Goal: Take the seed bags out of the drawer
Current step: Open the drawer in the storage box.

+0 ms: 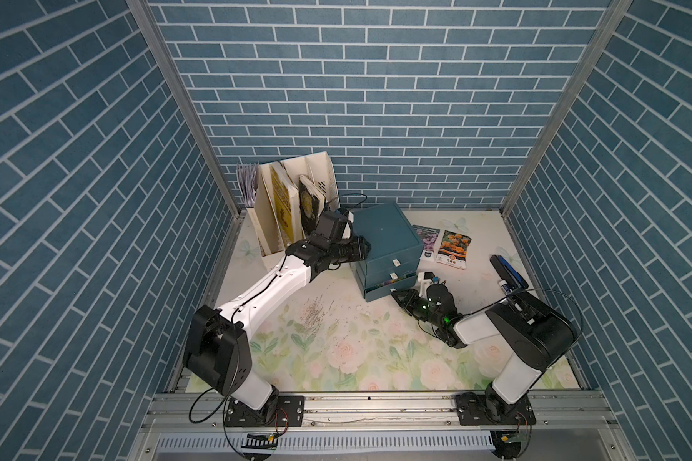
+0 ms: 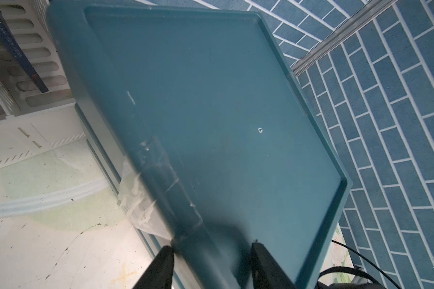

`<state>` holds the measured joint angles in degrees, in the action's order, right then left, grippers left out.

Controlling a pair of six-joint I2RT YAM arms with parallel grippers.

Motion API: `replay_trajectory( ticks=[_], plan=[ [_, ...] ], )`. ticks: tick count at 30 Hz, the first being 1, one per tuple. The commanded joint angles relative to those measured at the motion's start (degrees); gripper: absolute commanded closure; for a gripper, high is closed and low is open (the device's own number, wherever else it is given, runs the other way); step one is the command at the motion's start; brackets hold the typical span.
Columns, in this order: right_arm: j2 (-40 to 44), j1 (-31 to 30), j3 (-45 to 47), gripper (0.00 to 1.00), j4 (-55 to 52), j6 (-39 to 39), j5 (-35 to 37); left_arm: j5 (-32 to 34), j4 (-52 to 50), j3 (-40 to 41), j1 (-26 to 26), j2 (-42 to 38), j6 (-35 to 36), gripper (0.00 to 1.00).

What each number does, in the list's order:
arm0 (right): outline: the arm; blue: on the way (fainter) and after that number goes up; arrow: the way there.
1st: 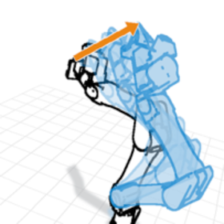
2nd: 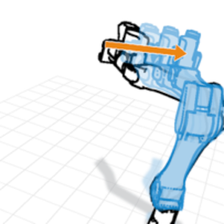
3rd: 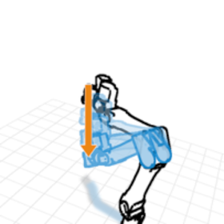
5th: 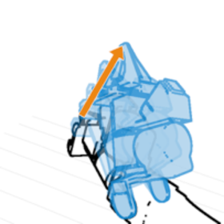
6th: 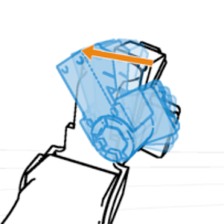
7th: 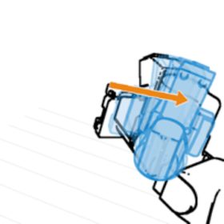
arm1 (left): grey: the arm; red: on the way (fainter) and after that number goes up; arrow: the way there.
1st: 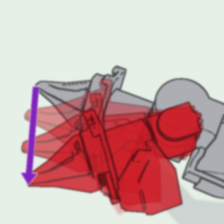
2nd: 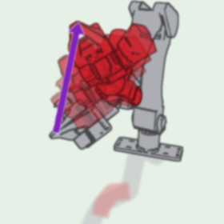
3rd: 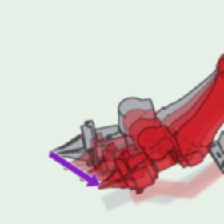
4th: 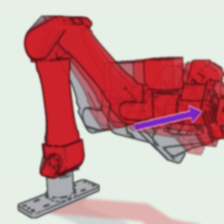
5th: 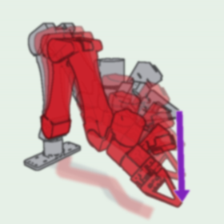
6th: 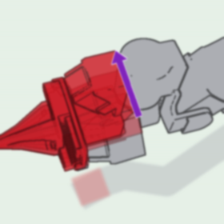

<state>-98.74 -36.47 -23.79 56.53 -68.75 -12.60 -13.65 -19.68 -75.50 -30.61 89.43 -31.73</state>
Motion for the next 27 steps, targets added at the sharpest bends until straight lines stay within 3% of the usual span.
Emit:
replay_trajectory(
  ticks=[1,3,27],
  plan=[
    [-1.40,-0.07,-0.64,0.90,3.49,-1.43,1.78,0.52,-5.63,0.80,0.29,3.01,1.92,0.47],
    [-1.72,-0.09,-0.72,1.00,4.07,-1.56,2.04,0.42,-5.63,0.71,0.28,3.11,2.02,0.47],
    [9.95,-3.67,7.99,1.00,-2.30,-1.80,2.17,0.32,-5.63,1.54,0.39,2.18,2.19,0.47]
  ],
)
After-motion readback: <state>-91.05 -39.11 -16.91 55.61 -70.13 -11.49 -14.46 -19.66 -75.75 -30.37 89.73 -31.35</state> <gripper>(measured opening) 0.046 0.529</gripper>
